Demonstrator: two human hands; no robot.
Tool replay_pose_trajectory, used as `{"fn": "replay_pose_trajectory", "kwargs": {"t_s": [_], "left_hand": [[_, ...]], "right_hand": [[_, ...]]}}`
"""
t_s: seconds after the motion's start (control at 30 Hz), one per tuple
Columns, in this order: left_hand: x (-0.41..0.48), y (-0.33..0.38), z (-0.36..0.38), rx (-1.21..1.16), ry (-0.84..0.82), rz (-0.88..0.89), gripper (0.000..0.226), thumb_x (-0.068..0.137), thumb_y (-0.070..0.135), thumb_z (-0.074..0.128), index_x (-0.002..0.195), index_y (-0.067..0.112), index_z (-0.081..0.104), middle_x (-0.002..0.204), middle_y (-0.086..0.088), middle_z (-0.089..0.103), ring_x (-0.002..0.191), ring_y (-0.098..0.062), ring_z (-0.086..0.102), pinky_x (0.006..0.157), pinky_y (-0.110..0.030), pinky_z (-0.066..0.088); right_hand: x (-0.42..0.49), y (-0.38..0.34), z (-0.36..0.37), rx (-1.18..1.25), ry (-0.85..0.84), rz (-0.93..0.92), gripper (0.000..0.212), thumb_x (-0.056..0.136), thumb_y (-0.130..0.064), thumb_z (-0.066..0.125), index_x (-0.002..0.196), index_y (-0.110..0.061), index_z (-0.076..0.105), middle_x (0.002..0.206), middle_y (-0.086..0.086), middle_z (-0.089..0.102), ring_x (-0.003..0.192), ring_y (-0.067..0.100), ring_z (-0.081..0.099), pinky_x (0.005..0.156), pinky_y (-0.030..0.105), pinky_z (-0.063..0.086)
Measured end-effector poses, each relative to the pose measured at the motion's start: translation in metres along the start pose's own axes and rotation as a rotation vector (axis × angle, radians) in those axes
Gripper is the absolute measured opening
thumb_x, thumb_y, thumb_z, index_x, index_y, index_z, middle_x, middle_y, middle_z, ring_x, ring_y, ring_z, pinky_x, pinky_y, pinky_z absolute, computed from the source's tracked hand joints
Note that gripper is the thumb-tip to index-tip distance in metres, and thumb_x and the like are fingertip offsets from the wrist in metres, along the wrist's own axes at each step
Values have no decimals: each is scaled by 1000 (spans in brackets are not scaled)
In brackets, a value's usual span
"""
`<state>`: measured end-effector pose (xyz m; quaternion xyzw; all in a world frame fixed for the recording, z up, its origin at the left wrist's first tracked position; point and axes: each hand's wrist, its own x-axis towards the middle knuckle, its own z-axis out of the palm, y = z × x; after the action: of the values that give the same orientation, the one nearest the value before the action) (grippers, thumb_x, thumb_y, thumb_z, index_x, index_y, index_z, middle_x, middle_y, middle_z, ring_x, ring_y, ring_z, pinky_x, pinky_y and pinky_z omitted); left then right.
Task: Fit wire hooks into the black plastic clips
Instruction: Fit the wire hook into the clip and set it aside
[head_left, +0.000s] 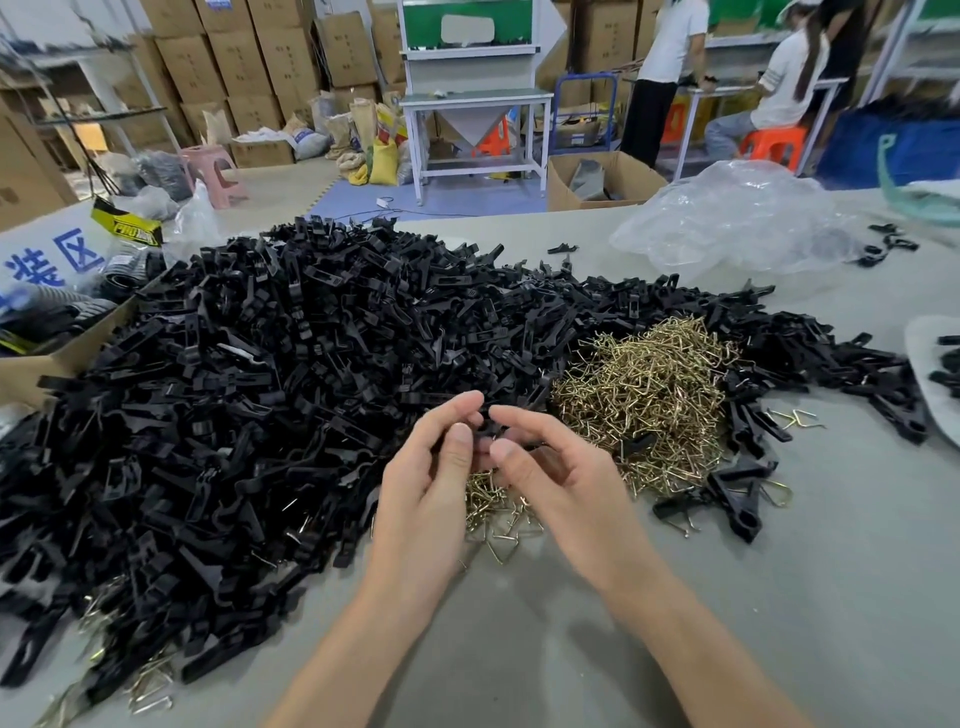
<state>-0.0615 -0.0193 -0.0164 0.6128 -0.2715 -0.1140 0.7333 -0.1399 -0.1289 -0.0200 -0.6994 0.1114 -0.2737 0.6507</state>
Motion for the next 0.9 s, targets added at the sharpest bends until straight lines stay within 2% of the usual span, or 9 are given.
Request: {"fn": "replay_pose_trajectory", "kwargs": {"t_s": [0.1,0.17,0.23,0.33,0.43,0.5,0.6,0.77,0.9], "left_hand": [[-3,2,6,-160,-7,-25,30,89,25,60,117,30,69,110,-3,74,101,-18,71,83,-21,55],[-4,2,10,-250,16,-52,29,86,20,64,113,27,71,109,-4,75,99,-15,71,79,-19,55],[-6,3,11,-242,10,-44,26,86,17,66,109,27,74,107,0,76,99,-10,70,78,-15,54],[-7,4,9,-21,-58,81,27,95,21,64,119,34,67,119,12,72,113,-4,65,88,-12,50],[4,-1,-4,360,-3,137,36,99,38,54,135,43,54,130,21,62,119,2,57,97,-15,45],[20,-5,-19,758,31,198,38,103,29,49,141,31,51,130,13,61,120,-7,54,102,-26,44],[47,-8,-29,1173,-69,208,36,103,21,45,138,19,55,130,1,62,118,-22,55,104,-40,41],[73,-12,-25,1491,-242,273,39,103,37,47,139,24,51,124,-1,49,113,-22,52,97,-37,40],[71,-9,-27,1578,-217,415,30,101,40,48,125,24,57,119,5,53,109,-18,53,92,-32,43]], "right_hand": [[2,-3,-4,81,56,42,27,89,-32,66,114,-27,72,96,-5,77,79,6,67,74,22,55],[2,-3,-6,95,39,49,28,89,-36,64,111,-24,75,97,-2,77,79,6,65,72,22,54],[2,-2,-7,120,33,62,30,88,-37,64,111,-21,75,100,3,76,82,9,66,72,24,55],[6,-3,-7,252,75,85,29,87,-31,64,109,-16,74,104,6,77,87,12,70,73,23,57],[12,-9,-17,550,190,142,28,83,-23,64,107,-9,70,104,14,76,83,18,73,69,24,60],[13,-13,-27,669,244,174,27,84,-23,65,105,-7,70,103,16,76,79,17,74,64,21,60],[13,-16,-31,720,266,215,23,88,-26,65,100,-7,72,95,14,77,76,15,75,60,19,59],[13,-17,-30,733,312,262,20,89,-28,65,96,-10,71,99,11,77,77,16,75,58,20,59],[12,-16,-33,795,319,279,27,95,-22,64,112,-2,66,111,15,75,81,18,74,60,21,60]]}}
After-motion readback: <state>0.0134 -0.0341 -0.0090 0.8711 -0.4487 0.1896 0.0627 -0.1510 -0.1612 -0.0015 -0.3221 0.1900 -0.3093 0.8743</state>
